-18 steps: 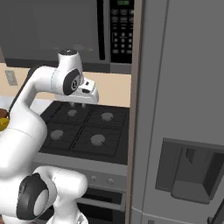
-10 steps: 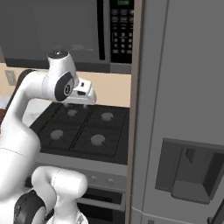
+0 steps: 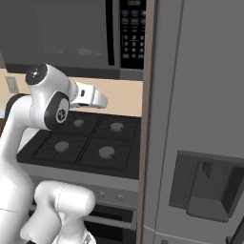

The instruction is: Retrieve the reheated potato from the microwave, then place the potato, cheese, and condiment on the cutting board.

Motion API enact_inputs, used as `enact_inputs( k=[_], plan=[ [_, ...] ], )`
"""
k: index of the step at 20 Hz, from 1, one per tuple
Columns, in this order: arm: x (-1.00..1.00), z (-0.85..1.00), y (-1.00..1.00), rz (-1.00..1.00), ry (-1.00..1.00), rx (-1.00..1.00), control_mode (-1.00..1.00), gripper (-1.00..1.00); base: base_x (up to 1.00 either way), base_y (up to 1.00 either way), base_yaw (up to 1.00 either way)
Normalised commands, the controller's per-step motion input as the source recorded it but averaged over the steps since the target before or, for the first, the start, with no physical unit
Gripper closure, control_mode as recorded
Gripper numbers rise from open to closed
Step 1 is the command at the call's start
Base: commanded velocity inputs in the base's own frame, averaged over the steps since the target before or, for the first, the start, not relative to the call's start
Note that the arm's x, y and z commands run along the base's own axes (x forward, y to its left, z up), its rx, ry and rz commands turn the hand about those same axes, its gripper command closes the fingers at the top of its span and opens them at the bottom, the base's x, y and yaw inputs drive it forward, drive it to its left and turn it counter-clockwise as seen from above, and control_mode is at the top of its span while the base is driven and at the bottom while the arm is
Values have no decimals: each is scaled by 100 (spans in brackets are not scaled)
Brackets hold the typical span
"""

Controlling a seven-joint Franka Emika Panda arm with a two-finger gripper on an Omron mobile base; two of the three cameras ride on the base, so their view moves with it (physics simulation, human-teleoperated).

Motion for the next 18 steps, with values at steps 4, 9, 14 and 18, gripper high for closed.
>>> enact_inputs(
  k=[4, 9, 14, 18],
  plan=[
    [0, 87, -31, -5, -28, 0, -100, -100, 0, 0, 0],
    [2, 84, -14, 0, -16, 15, -100, -100, 0, 0, 0],
    [8, 70, -1, 0, -8, 15, -100, -100, 0, 0, 0],
    [14, 56, 0, 0, -1, 7, -100, -100, 0, 0, 0]
  ],
)
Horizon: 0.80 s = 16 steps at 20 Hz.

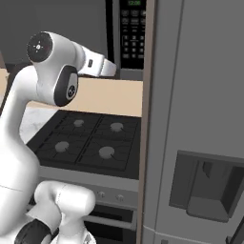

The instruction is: Retrieve the reheated potato from the microwave, then place the potato, cheese, and condiment on the cutting board.

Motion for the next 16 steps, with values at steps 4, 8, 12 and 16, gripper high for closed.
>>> enact_inputs(
  k=[4, 8, 12, 16],
  plan=[
    [9, 40, 0, 0, -4, 0, -100, -100, 0, 0, 0],
    [24, 21, 0, 0, -7, 0, -100, -100, 0, 0, 0],
    [33, 10, 0, 0, -6, 0, -100, -100, 0, 0, 0],
    [29, 3, 0, 4, -9, 0, -100, -100, 0, 0, 0]
  ],
)
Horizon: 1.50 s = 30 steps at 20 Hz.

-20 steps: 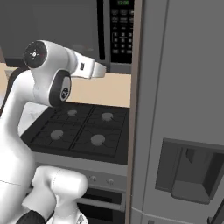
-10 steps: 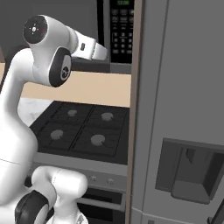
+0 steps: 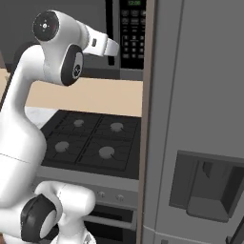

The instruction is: Retrieve the reheated potato from the microwave, then place the potato, cheese, and condiment on the cutting board.

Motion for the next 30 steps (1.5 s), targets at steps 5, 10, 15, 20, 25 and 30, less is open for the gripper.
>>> enact_inputs(
  k=[5, 10, 15, 20, 25, 30],
  plan=[
    [35, 0, 0, 7, -11, 0, -100, -100, 0, 0, 0],
    [36, 0, 0, 5, -8, 0, -100, -100, 0, 0, 0],
    [36, 0, 0, 0, -3, 0, -100, -100, 0, 0, 0],
    [40, 1, 0, 0, -2, 0, -100, -100, 0, 0, 0],
    [42, 2, 0, 0, -1, 0, -100, -100, 0, 0, 0],
    [38, 0, 0, 0, -1, 0, -100, -100, 0, 0, 0]
  ],
)
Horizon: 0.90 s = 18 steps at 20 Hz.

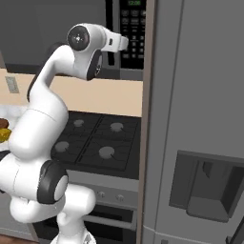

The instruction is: Retrieve the reheated potato from the microwave, then place the potato, cheese, and condiment on the cutting board.

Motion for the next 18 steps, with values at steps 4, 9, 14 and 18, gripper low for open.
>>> enact_inputs(
  k=[4, 9, 14, 18],
  plan=[
    [39, 0, 0, 0, 0, 0, -100, -100, 0, 0, 0],
    [48, 0, 0, 0, 0, 0, -100, -100, 0, 0, 0],
    [52, 0, 0, 1, 0, 0, -100, -100, 0, 0, 0],
    [54, 0, -1, 2, 0, 0, -100, -100, 0, 0, 0]
  ],
)
